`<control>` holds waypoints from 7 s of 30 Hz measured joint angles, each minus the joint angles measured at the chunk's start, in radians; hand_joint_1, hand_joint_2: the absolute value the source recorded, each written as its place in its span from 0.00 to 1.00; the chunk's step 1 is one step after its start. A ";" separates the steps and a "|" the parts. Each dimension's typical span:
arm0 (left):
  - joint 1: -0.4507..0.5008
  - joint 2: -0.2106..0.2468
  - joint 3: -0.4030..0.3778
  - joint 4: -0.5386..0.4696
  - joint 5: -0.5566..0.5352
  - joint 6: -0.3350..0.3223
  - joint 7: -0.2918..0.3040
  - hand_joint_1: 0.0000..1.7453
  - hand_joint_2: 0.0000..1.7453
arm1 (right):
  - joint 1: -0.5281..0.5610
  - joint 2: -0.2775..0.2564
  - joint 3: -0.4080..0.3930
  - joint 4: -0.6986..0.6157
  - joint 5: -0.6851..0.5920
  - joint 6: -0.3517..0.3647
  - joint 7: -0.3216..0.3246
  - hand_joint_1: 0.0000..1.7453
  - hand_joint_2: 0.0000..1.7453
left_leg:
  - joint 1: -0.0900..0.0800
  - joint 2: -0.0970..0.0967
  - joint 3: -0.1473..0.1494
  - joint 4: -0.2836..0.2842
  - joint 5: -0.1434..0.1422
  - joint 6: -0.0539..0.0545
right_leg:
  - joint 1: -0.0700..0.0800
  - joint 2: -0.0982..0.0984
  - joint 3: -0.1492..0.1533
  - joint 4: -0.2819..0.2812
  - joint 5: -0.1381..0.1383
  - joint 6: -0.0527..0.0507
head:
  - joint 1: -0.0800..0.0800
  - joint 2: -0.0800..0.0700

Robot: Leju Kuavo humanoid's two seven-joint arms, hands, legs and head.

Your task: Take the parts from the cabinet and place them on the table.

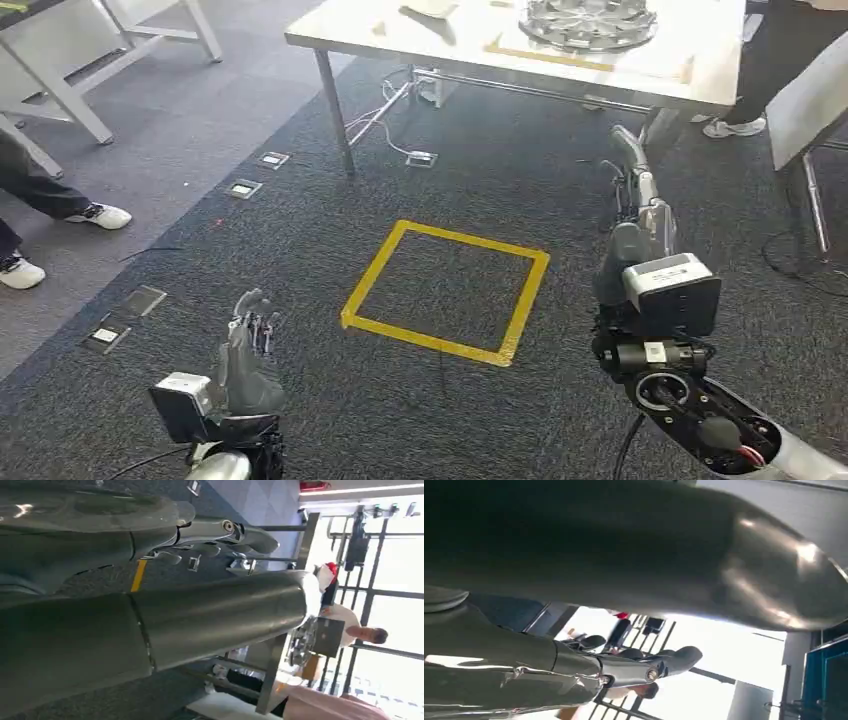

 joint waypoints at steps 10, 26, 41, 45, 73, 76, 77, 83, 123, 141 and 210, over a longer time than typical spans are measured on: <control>0.001 -0.003 0.000 0.000 0.000 0.005 0.000 0.00 0.00 | -0.003 -0.001 0.001 0.001 0.000 0.001 0.001 0.00 0.00 | 0.003 -0.095 0.000 -0.006 0.011 0.040 | -0.008 0.063 -0.150 0.341 -0.166 0.036 | 0.048 0.000; 0.003 -0.001 0.000 0.000 0.000 0.010 -0.001 0.00 0.00 | -0.005 -0.002 0.005 0.003 -0.002 -0.002 0.001 0.00 0.00 | 0.003 -0.069 -0.184 0.337 -0.123 -0.013 | -0.007 0.038 -0.004 -0.002 0.005 -0.015 | 0.021 0.000; -0.001 -0.003 0.000 0.000 0.000 0.010 0.000 0.00 0.00 | -0.001 -0.003 0.008 0.003 -0.003 -0.003 0.000 0.00 0.00 | -0.005 -0.092 0.002 -0.016 0.016 0.047 | -0.003 0.062 -0.154 0.346 -0.168 0.031 | 0.045 0.000; -0.002 -0.004 0.000 0.000 -0.001 0.010 0.000 0.00 0.00 | -0.002 -0.003 0.007 0.003 -0.003 -0.002 0.000 0.00 0.00 | 0.001 -0.140 0.005 -0.004 0.009 0.037 | -0.018 0.103 -0.036 0.056 0.013 0.033 | 0.061 0.000; -0.001 -0.003 -0.002 -0.006 -0.014 0.042 0.022 0.00 0.00 | -0.002 -0.003 0.000 0.006 0.003 0.015 -0.011 0.00 0.00 | -0.012 -0.109 -0.002 -0.011 0.014 0.051 | -0.008 0.063 -0.138 0.297 -0.119 0.032 | 0.042 0.000; -0.001 -0.004 -0.002 -0.010 -0.014 0.045 0.024 0.00 0.00 | -0.002 -0.003 -0.001 0.005 0.003 0.018 -0.014 0.00 0.00 | -0.008 -0.143 0.000 -0.002 0.008 0.041 | -0.020 0.127 -0.036 0.047 0.006 0.032 | 0.053 0.000; -0.003 -0.004 -0.001 -0.011 -0.014 0.046 0.024 0.00 0.00 | 0.000 -0.003 -0.001 0.006 0.003 0.019 -0.014 0.00 0.00 | -0.013 -0.153 -0.010 0.010 0.009 0.036 | -0.021 0.151 -0.029 0.033 0.002 0.031 | 0.051 0.000; 0.002 0.000 -0.002 -0.019 -0.014 0.048 0.024 0.00 0.00 | -0.003 -0.003 -0.002 0.005 0.003 0.021 -0.015 0.00 0.00 | -0.013 -0.098 -0.061 0.090 -0.039 0.007 | -0.017 0.091 -0.019 0.018 0.001 -0.004 | 0.022 0.000; 0.001 0.013 -0.009 -0.032 -0.008 0.066 0.029 0.00 0.00 | -0.019 0.000 -0.001 0.010 -0.013 0.035 -0.018 0.00 0.00 | -0.035 0.001 -0.008 0.006 -0.001 0.031 | 0.002 -0.007 -0.016 0.028 -0.016 0.000 | -0.002 0.000; 0.003 0.013 -0.013 -0.039 -0.008 0.065 0.031 0.00 0.00 | -0.015 0.001 -0.001 0.011 -0.013 0.033 -0.019 0.00 0.00 | -0.009 -0.178 -0.016 0.010 0.007 0.018 | -0.017 0.130 -0.034 0.049 -0.014 0.024 | 0.033 0.000; 0.015 0.016 -0.016 -0.051 -0.014 0.064 0.031 0.00 0.00 | -0.011 0.005 -0.001 0.014 -0.014 0.037 -0.023 0.00 0.00 | -0.009 -0.067 -0.171 0.328 -0.121 -0.010 | -0.021 0.028 -0.034 0.042 -0.006 -0.002 | -0.007 0.000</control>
